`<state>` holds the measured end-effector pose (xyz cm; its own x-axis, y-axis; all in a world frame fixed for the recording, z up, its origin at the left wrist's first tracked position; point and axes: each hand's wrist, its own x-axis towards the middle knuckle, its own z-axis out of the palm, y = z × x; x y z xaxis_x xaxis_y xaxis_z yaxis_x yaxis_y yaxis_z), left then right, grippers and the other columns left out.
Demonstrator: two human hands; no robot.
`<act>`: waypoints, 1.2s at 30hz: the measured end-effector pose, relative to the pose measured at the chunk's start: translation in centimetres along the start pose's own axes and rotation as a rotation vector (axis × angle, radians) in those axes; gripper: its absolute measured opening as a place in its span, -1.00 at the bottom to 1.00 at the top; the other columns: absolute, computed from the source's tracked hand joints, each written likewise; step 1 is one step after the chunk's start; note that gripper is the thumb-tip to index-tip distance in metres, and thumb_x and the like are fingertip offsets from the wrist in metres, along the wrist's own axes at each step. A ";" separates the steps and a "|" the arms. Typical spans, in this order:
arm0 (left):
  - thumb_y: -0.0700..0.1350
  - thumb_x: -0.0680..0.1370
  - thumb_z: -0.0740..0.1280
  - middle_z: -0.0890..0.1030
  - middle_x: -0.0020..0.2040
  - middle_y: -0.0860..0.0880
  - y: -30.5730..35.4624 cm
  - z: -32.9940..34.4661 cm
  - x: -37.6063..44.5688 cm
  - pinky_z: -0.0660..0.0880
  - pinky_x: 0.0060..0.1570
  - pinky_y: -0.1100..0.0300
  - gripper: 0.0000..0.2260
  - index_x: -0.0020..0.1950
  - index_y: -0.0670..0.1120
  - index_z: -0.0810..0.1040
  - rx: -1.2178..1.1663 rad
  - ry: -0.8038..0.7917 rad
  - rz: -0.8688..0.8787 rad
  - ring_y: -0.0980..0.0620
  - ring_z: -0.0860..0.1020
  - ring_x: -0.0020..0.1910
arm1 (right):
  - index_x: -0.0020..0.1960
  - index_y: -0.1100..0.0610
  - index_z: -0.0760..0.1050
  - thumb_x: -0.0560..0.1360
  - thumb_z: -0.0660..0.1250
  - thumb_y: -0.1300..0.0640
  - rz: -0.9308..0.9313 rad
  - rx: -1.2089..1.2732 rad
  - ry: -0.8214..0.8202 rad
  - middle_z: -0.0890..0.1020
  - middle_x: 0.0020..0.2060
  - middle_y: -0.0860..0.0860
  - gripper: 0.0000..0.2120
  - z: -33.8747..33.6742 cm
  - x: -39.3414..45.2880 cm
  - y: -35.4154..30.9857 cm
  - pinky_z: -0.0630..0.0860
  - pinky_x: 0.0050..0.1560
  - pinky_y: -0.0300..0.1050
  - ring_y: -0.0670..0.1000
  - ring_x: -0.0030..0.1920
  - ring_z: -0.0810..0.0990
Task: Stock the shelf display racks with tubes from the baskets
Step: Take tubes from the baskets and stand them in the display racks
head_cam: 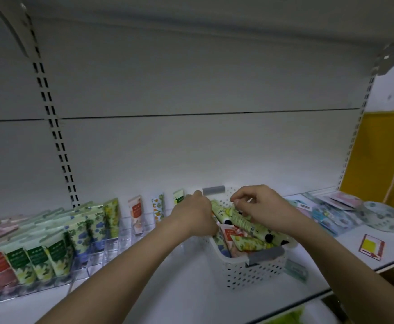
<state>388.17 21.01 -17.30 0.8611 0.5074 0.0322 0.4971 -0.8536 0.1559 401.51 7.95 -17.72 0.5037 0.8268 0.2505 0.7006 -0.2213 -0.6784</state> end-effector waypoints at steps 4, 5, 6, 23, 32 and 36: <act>0.17 0.40 0.48 0.58 -0.05 0.00 -0.1 0.0 0.1 0.39 0.05 0.05 -0.70 -0.23 -0.05 0.59 -0.180 0.020 -0.073 -0.05 0.44 0.06 | -0.13 -0.08 0.63 0.56 0.31 0.09 0.037 0.056 0.060 0.66 -0.22 -0.10 -0.84 0.7 0.6 0.1 0.57 -0.28 -0.19 -0.10 -0.26 0.63; 0.13 0.40 0.51 0.61 -0.07 0.03 -0.1 0.0 -0.2 0.41 0.14 0.03 -0.75 -0.21 -0.03 0.60 -0.320 0.047 -0.084 -0.04 0.48 0.10 | -0.14 -0.06 0.63 0.56 0.31 0.10 0.058 0.089 0.074 0.67 -0.23 -0.07 -0.83 0.9 0.8 0.0 0.60 -0.27 -0.14 -0.03 -0.27 0.65; 0.06 0.40 0.53 0.62 -0.12 0.04 0.0 0.1 -0.4 0.46 0.15 0.04 -0.80 -0.20 -0.02 0.59 -0.481 0.081 -0.085 -0.02 0.53 0.06 | -0.15 -0.04 0.63 0.57 0.31 0.12 0.079 0.123 0.084 0.68 -0.24 -0.03 -0.83 1.1 1.0 0.0 0.61 -0.26 -0.13 0.01 -0.28 0.66; -0.32 0.53 0.37 0.55 -0.24 -0.11 -4.9 -2.2 -3.4 0.65 -0.17 0.05 -0.83 0.09 -0.19 0.51 -1.476 0.513 0.017 0.01 0.62 -0.25 | 0.01 0.36 0.60 0.46 0.38 0.15 0.269 -0.089 -0.243 0.64 -0.27 0.15 -0.73 5.3 4.3 -3.4 0.46 -0.28 -0.19 0.02 -0.33 0.53; -0.33 0.53 0.37 0.56 -0.32 -0.03 -5.8 -2.5 -4.4 0.59 -0.31 0.17 -0.85 0.04 -0.15 0.51 -1.484 0.545 0.013 0.07 0.60 -0.35 | -0.12 0.36 0.62 0.38 0.43 0.21 0.338 -0.132 -0.263 0.52 -0.37 0.11 -0.80 5.4 4.4 -4.6 0.39 -0.28 -0.16 0.02 -0.39 0.44; -0.33 0.52 0.37 0.54 -0.34 -0.02 -6.0 -2.6 -4.5 0.56 -0.33 0.22 -0.84 0.06 -0.16 0.51 -1.487 0.556 0.019 0.10 0.59 -0.38 | -0.28 0.21 0.48 0.37 0.40 0.29 0.352 0.019 -0.152 0.49 -0.39 0.13 -0.89 4.7 4.3 -4.6 0.56 -0.22 -0.07 0.07 -0.39 0.55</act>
<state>381.01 24.18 -15.84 0.5551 0.7614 0.3347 -0.3431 -0.1570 0.9261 398.12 14.95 -16.74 0.6305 0.7691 -0.1041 0.4879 -0.4971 -0.7175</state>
